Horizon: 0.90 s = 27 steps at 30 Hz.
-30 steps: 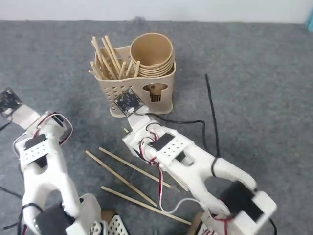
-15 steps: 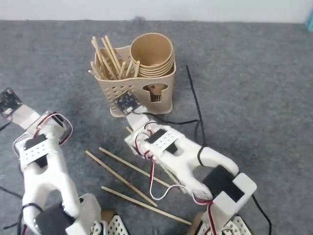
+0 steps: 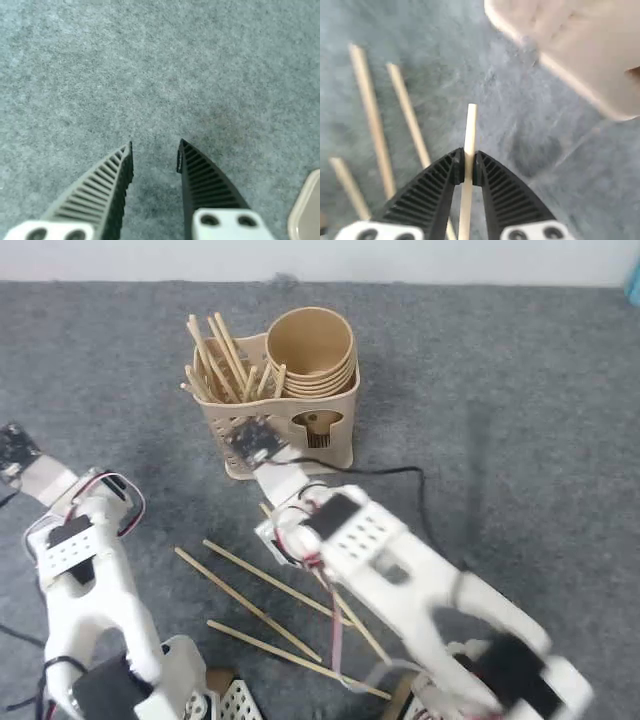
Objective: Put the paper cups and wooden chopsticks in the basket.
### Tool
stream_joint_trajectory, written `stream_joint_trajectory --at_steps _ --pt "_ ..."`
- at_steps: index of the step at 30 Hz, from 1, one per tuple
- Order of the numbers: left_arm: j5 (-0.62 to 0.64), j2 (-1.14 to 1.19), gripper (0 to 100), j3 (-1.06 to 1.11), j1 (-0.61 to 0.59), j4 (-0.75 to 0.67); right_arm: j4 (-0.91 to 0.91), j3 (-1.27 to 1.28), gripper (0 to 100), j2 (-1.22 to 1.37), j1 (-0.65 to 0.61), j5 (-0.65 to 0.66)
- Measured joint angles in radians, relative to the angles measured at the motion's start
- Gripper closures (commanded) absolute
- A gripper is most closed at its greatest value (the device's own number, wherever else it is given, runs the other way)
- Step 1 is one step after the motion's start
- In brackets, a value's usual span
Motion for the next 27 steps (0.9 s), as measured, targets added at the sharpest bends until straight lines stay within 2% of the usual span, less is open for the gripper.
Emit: stream_joint_trajectory --at_steps 5,8,12,16,20,27 --pt "0.0 0.0 86 0.0 0.0 0.0 -0.041 0.0 99.1 -0.344 0.005 -0.041" --pt "0.0 0.0 86 0.0 0.0 0.0 -0.144 -0.011 99.1 -0.482 0.012 -0.049" --pt "0.0 0.0 86 0.0 0.0 0.0 -0.359 -0.069 99.1 -0.542 0.06 -0.115" --pt "0.0 0.0 86 0.0 -0.002 0.0 -0.631 -0.13 99.1 -0.512 0.14 -0.15" --pt "0.0 0.0 86 0.0 -0.002 0.0 -0.879 -0.229 99.1 -0.379 0.192 -0.153" --pt "0.002 0.0 86 0.0 -0.002 0.0 -0.964 -0.569 99.1 -0.011 0.203 -0.114"
